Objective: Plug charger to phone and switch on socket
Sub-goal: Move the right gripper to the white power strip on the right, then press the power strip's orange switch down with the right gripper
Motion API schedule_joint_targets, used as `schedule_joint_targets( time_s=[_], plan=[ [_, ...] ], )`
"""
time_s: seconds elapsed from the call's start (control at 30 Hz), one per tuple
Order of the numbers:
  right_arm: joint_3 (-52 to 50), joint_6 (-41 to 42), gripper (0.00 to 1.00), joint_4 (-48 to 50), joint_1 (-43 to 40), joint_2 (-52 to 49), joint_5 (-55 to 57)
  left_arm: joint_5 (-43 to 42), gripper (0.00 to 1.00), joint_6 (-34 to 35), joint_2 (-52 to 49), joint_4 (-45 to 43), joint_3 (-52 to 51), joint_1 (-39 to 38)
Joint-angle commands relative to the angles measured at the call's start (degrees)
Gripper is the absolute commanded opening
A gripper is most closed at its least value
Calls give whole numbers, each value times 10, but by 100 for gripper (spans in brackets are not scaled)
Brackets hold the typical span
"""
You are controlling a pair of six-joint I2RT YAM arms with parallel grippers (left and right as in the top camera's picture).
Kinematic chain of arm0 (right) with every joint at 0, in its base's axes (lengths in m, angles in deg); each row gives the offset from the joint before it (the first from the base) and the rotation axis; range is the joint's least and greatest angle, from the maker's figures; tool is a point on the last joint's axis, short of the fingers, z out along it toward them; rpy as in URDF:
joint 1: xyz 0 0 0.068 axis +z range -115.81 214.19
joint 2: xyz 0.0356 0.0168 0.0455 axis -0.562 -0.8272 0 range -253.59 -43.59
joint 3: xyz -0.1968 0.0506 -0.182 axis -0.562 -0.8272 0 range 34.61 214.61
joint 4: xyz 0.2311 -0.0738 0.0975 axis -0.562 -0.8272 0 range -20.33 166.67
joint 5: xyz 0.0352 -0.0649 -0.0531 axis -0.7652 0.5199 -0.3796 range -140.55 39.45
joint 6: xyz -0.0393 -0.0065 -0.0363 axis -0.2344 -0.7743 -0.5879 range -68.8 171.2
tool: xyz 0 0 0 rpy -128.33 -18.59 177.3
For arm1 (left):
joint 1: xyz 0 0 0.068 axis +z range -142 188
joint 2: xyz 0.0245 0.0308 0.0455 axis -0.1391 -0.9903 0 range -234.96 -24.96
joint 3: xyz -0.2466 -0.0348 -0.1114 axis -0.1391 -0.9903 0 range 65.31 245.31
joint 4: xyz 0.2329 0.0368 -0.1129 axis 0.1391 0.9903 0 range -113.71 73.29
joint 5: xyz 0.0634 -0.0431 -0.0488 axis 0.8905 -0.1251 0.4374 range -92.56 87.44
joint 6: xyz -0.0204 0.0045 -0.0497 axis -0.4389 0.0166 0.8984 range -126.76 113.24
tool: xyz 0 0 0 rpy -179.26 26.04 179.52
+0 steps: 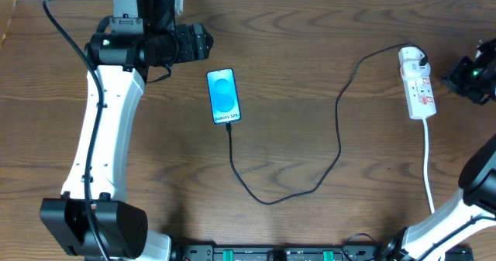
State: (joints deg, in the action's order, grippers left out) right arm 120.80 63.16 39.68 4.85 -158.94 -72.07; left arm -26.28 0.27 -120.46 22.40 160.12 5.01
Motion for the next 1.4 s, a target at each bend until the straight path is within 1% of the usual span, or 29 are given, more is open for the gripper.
schedule_joint_targets(
  time_s=[0.0,0.77,1.2,1.37],
  plan=[
    [4,2,1,21,5,-28,-29,4,82,-8,0,2,1,3],
    [3,13,1,76,31,-77,-30,4,82,-8,0,2,1,3],
    [3,13,1,75,37,-77,-31,4,82,-8,0,2,1,3],
    [-6,12,1,73,51,-77,-28,4,82,-8,0,1,1,3]
  ],
)
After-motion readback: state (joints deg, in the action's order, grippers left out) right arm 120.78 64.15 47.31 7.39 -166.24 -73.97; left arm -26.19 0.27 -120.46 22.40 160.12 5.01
